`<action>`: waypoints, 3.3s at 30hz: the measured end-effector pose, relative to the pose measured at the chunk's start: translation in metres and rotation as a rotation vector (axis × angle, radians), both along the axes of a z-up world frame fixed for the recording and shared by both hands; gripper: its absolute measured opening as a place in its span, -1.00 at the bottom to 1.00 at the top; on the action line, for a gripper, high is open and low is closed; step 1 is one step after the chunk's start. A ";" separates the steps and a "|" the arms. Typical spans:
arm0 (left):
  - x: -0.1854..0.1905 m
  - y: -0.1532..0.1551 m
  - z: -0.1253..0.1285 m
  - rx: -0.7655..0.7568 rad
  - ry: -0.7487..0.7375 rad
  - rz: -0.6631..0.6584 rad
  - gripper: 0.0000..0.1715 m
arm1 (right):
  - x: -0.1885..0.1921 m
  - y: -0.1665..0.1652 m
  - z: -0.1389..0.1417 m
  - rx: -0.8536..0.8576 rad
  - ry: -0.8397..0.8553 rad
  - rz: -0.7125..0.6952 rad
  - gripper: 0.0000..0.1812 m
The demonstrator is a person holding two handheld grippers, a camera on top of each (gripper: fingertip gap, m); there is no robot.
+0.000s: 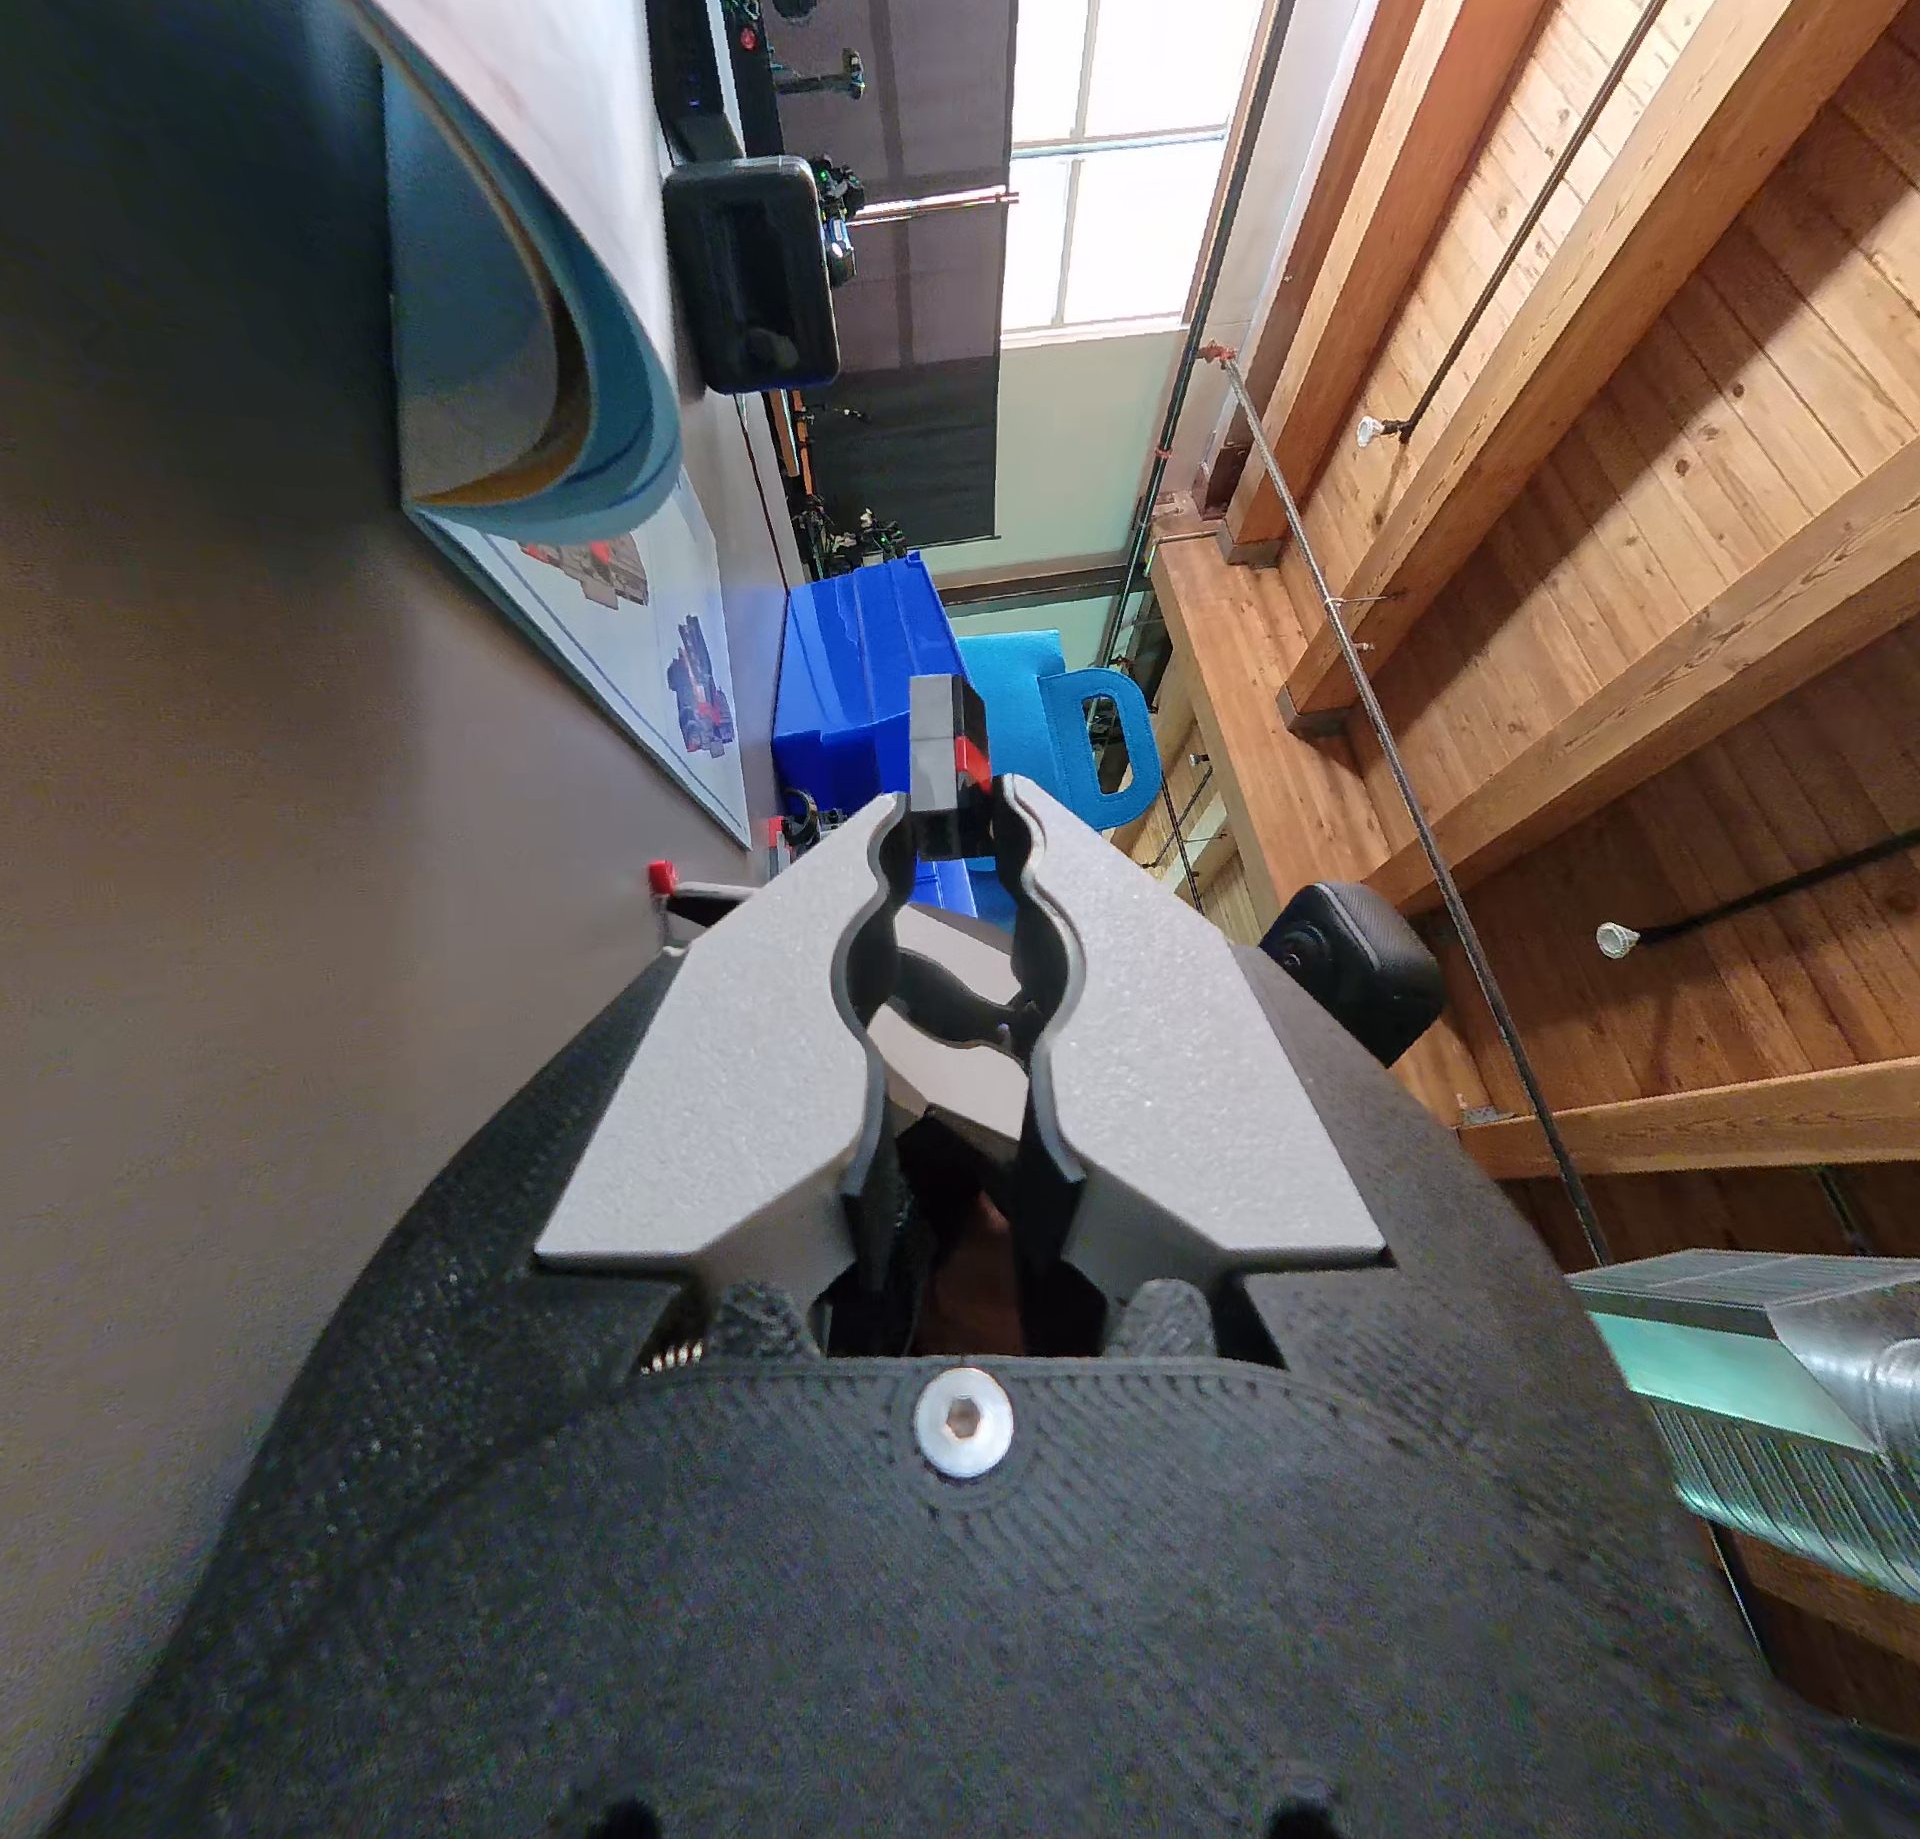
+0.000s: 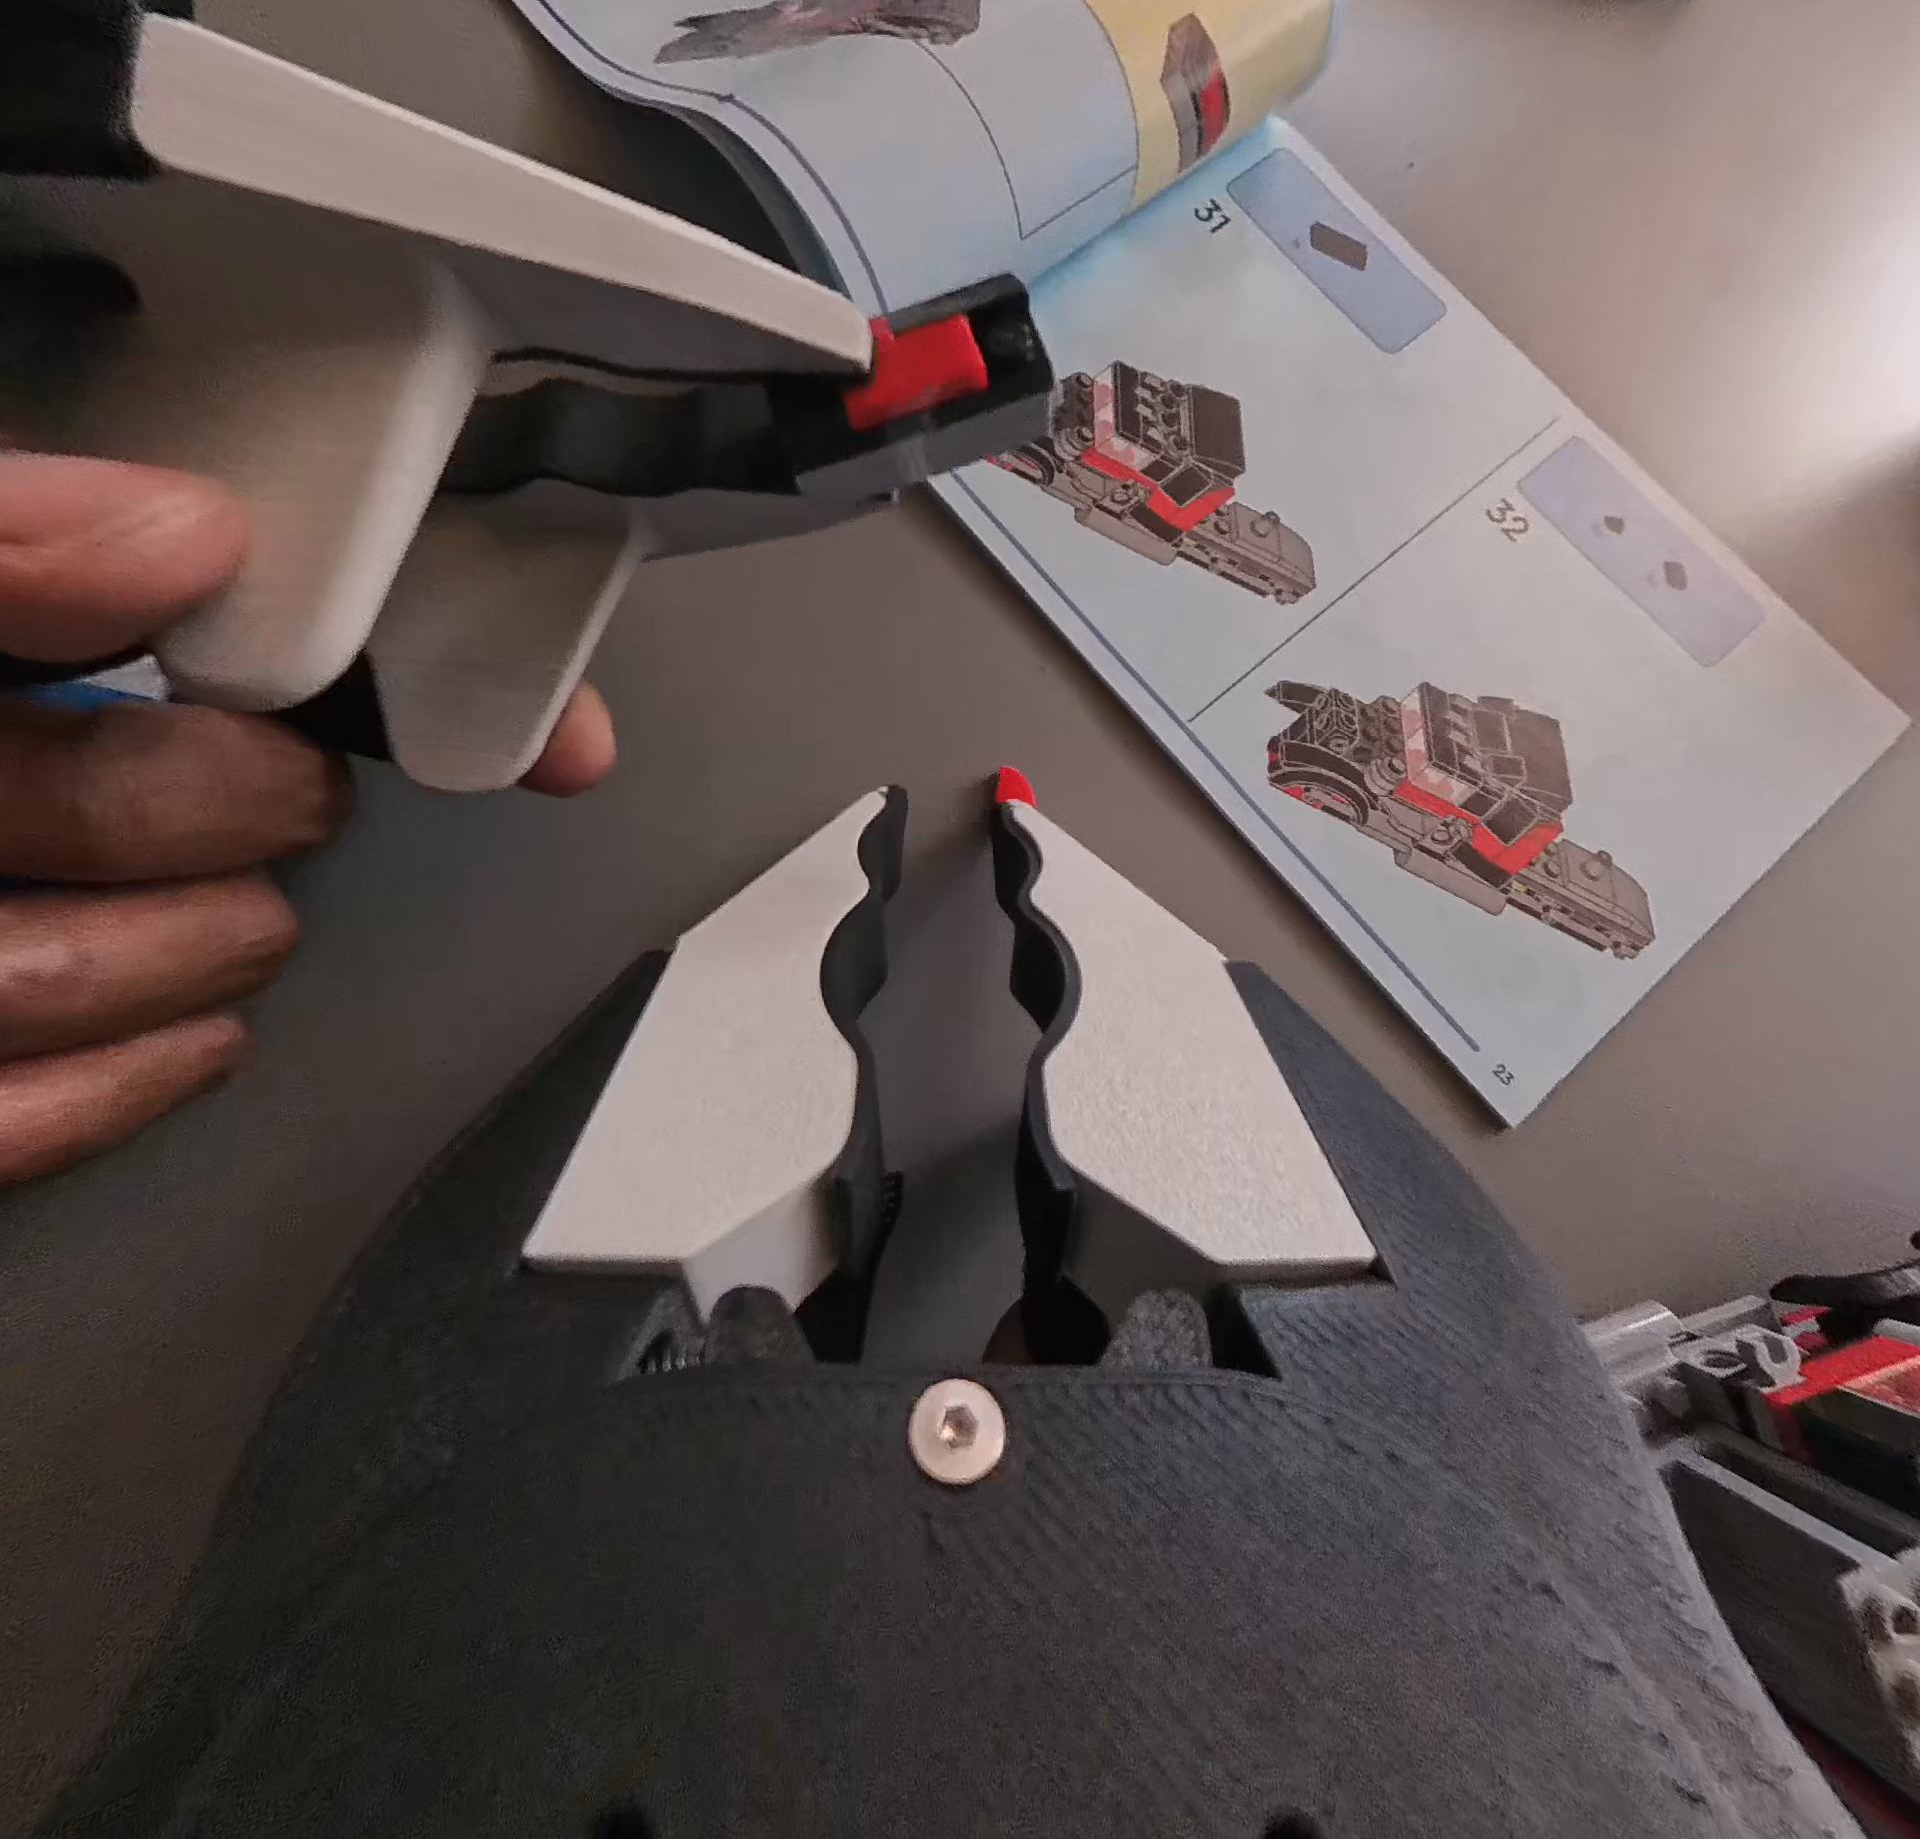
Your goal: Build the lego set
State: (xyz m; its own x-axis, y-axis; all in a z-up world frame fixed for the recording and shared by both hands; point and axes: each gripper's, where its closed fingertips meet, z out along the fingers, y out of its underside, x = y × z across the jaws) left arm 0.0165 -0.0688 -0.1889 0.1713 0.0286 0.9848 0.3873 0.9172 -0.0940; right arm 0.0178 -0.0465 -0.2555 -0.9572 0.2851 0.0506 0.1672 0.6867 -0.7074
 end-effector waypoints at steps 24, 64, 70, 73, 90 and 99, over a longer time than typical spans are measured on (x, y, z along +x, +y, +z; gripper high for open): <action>0.001 0.001 0.000 0.004 -0.002 -0.008 -0.83 | -0.014 0.001 -0.001 0.030 0.063 -0.009 -0.91; 0.002 0.004 0.003 0.075 0.011 -0.068 -0.82 | -0.011 -0.026 0.079 0.036 0.166 0.368 -0.91; 0.002 0.004 0.003 0.073 0.011 -0.067 -0.82 | -0.010 -0.026 0.079 0.036 0.160 0.371 -0.91; 0.002 0.004 0.003 0.073 0.011 -0.066 -0.83 | -0.010 -0.025 0.078 0.036 0.155 0.372 -0.91; 0.002 0.002 0.003 0.075 0.007 -0.054 -0.82 | -0.020 -0.018 0.081 -0.006 0.142 0.277 -0.87; 0.001 0.001 0.003 0.073 0.013 -0.048 -0.82 | -0.051 0.052 0.038 0.077 0.107 -0.130 -0.85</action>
State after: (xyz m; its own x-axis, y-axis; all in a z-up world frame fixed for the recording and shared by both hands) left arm 0.0176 -0.0679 -0.1857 0.1834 -0.0519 0.9817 0.4302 0.9022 -0.0327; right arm -0.0331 0.0050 -0.2179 -0.9005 0.3973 0.1768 0.1844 0.7170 -0.6722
